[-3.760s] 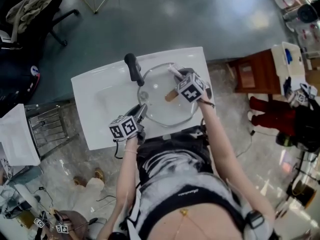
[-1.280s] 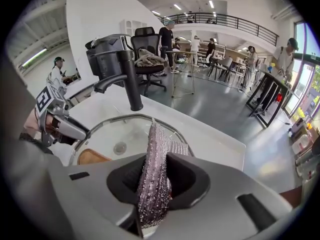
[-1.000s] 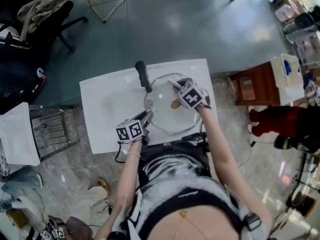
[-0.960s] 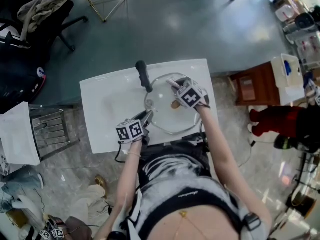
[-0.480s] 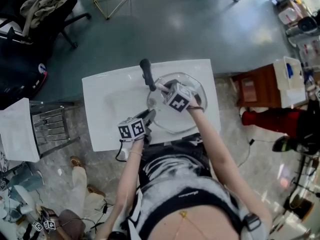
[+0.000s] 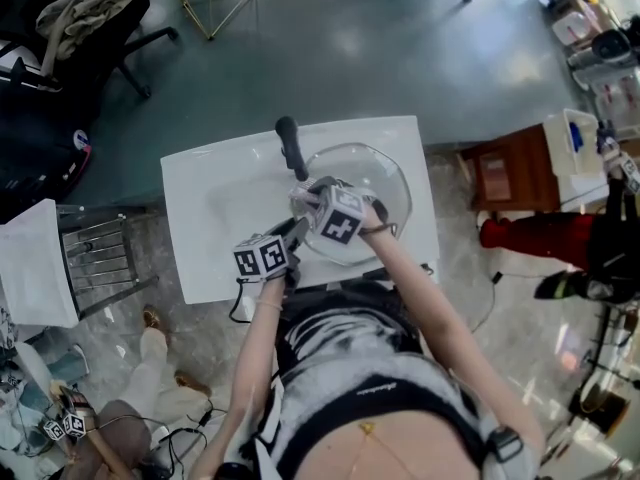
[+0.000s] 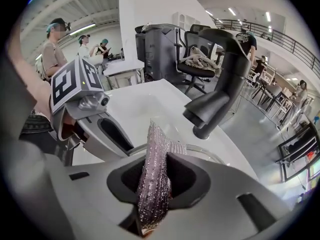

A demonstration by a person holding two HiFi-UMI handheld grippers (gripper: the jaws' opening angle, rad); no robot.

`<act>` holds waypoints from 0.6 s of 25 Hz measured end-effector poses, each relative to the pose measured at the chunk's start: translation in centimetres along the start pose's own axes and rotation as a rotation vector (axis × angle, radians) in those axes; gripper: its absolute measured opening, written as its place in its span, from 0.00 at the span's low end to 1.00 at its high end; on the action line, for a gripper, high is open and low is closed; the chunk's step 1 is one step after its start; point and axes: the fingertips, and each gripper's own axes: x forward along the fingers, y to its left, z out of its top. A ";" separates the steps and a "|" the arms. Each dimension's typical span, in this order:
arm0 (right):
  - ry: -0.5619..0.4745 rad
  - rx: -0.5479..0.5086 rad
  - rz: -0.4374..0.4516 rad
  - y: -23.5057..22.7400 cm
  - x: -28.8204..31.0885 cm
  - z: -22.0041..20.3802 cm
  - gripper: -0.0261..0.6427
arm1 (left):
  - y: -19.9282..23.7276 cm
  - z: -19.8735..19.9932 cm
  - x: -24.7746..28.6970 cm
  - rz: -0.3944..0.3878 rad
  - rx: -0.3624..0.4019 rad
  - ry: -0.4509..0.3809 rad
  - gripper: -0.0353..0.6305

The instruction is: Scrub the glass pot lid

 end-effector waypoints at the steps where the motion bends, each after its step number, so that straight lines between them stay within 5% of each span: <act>1: 0.002 -0.008 -0.004 0.3 0.0 0.0 0.18 | 0.0 0.0 0.0 0.000 0.001 -0.001 0.25; 6: 0.020 -0.082 -0.057 0.7 0.2 -0.2 0.18 | 0.0 0.2 -0.1 0.000 -0.001 -0.004 0.25; 15: 0.040 -0.078 -0.016 2.9 0.3 0.3 0.18 | 0.8 -0.5 0.2 0.009 -0.008 0.011 0.25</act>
